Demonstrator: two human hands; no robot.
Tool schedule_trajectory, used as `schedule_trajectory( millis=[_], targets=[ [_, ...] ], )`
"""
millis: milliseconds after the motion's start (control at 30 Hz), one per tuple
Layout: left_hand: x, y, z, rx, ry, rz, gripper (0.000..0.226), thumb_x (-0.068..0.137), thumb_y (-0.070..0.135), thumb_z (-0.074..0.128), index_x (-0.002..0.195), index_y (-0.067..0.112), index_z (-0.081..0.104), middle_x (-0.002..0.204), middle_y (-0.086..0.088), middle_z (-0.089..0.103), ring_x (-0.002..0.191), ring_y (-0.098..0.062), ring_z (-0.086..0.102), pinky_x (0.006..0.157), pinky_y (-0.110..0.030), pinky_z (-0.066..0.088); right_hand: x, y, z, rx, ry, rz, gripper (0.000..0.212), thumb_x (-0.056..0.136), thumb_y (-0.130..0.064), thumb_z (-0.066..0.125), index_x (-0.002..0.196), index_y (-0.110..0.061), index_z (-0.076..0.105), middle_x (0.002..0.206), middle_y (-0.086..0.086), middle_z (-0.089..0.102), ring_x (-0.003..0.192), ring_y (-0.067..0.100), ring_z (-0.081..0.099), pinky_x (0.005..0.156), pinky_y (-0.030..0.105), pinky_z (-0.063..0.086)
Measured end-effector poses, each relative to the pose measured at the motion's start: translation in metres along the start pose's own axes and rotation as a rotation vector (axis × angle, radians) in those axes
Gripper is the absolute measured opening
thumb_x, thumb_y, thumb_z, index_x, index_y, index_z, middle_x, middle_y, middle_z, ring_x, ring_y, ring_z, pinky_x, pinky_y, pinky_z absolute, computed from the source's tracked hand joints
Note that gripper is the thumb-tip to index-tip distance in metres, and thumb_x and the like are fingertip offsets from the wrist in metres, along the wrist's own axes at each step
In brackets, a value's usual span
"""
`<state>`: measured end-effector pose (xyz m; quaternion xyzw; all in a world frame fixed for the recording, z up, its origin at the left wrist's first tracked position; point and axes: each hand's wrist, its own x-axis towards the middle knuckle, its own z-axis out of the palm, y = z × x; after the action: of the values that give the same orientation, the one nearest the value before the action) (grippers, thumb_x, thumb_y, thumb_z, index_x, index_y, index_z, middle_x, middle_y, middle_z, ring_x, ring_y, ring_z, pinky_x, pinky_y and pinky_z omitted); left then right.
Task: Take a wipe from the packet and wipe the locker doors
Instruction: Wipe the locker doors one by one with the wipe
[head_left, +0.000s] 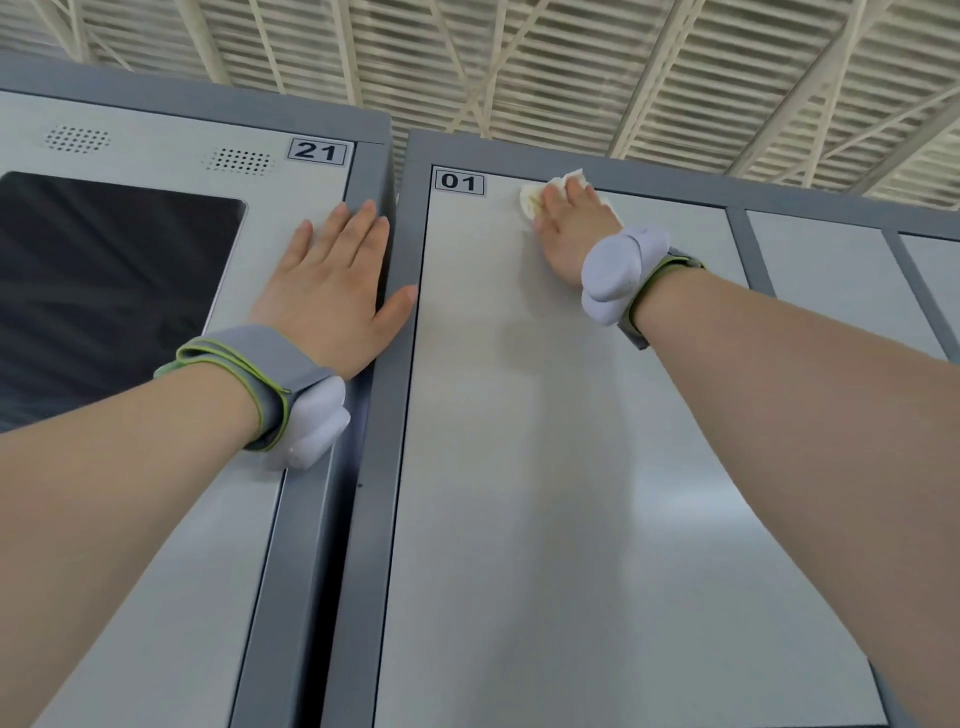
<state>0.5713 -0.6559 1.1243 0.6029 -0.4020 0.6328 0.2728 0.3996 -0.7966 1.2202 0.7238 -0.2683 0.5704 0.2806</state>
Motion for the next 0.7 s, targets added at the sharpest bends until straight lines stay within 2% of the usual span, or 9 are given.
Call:
schedule_trajectory(
  millis=[167, 333, 400, 467, 567, 700],
  targets=[
    [0.001, 0.000, 0.000, -0.001, -0.007, 0.002, 0.067, 0.098, 0.045, 0.027, 0.151, 0.007, 0.009, 0.159, -0.006, 0.002, 0.146, -0.021, -0.002, 0.117, -0.038, -0.003, -0.009, -0.014, 0.004, 0.004, 0.026, -0.154, 0.039, 0.100, -0.018, 0.027, 0.138, -0.009, 0.030, 0.150, 0.010, 0.021, 0.135, 0.024, 0.022, 0.108, 0.033, 0.015],
    [0.000, 0.001, 0.001, -0.017, -0.003, 0.005, 0.068, 0.098, 0.046, 0.026, 0.150, 0.005, 0.011, 0.159, -0.008, 0.006, 0.146, -0.023, 0.000, 0.116, -0.039, -0.001, -0.027, -0.017, 0.006, 0.014, -0.006, -0.334, 0.040, 0.102, -0.019, 0.025, 0.141, -0.011, 0.030, 0.150, 0.008, 0.022, 0.134, 0.022, 0.023, 0.109, 0.032, 0.014],
    [-0.001, 0.002, -0.001, -0.030, -0.015, 0.006, 0.068, 0.098, 0.044, 0.027, 0.150, 0.005, 0.009, 0.159, -0.008, 0.005, 0.146, -0.022, -0.001, 0.117, -0.039, -0.002, -0.023, -0.014, 0.003, -0.019, -0.023, -0.308, 0.040, 0.101, -0.017, 0.030, 0.140, -0.009, 0.030, 0.148, 0.011, 0.023, 0.132, 0.026, 0.026, 0.107, 0.033, 0.020],
    [-0.001, 0.002, -0.001, -0.033, -0.023, 0.009, 0.068, 0.098, 0.045, 0.026, 0.150, 0.005, 0.007, 0.159, -0.008, 0.003, 0.146, -0.022, -0.002, 0.116, -0.038, -0.003, -0.013, -0.014, -0.002, -0.097, -0.036, -0.191, 0.044, 0.097, -0.013, 0.038, 0.139, -0.007, 0.028, 0.147, 0.015, 0.022, 0.131, 0.030, 0.028, 0.105, 0.036, 0.025],
    [-0.001, 0.001, -0.003, -0.038, -0.019, 0.014, 0.069, 0.099, 0.048, 0.021, 0.150, 0.005, 0.007, 0.159, -0.008, 0.004, 0.146, -0.022, -0.002, 0.116, -0.037, -0.003, -0.003, -0.025, -0.005, -0.123, -0.013, -0.055, 0.044, 0.097, -0.013, 0.037, 0.139, -0.008, 0.027, 0.144, 0.015, 0.024, 0.130, 0.029, 0.028, 0.102, 0.036, 0.027],
    [-0.001, -0.001, -0.003, -0.074, -0.029, 0.019, 0.066, 0.099, 0.042, 0.027, 0.150, 0.005, 0.007, 0.159, -0.008, 0.004, 0.146, -0.021, -0.002, 0.117, -0.036, -0.003, -0.007, -0.038, 0.001, -0.054, -0.009, -0.136, 0.042, 0.099, -0.015, 0.030, 0.141, -0.011, 0.028, 0.146, 0.013, 0.022, 0.133, 0.029, 0.024, 0.108, 0.037, 0.019]
  ],
)
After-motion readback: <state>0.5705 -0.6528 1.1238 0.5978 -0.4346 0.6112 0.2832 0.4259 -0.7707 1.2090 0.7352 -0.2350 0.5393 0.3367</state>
